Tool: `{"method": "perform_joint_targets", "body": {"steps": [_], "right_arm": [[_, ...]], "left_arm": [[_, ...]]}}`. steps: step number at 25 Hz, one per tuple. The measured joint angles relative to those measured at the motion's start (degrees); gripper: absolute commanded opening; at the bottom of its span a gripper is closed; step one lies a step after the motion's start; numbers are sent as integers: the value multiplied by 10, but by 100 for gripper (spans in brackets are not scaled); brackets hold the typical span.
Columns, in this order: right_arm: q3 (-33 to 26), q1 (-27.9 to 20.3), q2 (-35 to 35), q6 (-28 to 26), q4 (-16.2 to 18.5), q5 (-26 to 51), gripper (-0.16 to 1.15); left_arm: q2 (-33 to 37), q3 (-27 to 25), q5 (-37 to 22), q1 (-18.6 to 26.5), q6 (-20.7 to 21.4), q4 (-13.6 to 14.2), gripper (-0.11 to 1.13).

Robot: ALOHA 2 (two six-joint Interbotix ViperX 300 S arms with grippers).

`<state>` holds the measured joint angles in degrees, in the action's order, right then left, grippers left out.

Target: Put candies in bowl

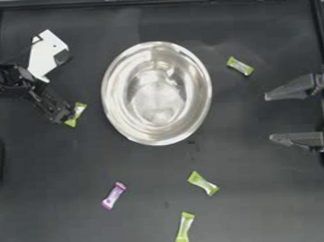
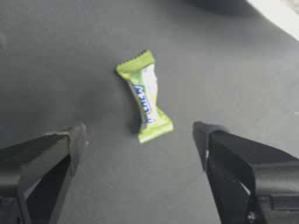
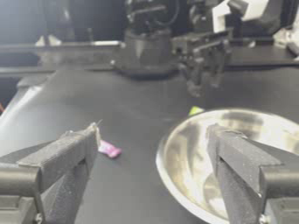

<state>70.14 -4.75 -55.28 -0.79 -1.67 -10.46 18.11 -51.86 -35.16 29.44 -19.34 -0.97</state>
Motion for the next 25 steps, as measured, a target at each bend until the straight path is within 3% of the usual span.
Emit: {"method": "perform_joint_targets", "body": {"steps": [11, 25], "right_arm": [[-1, 0, 0, 0, -4, 0, 100], [0, 0, 0, -1, -11, -1, 100]], "left_arm": [[-31, 1, 54, -8, 3, -2, 103], [-101, 4, 76, -12, 4, 19, 101]]}}
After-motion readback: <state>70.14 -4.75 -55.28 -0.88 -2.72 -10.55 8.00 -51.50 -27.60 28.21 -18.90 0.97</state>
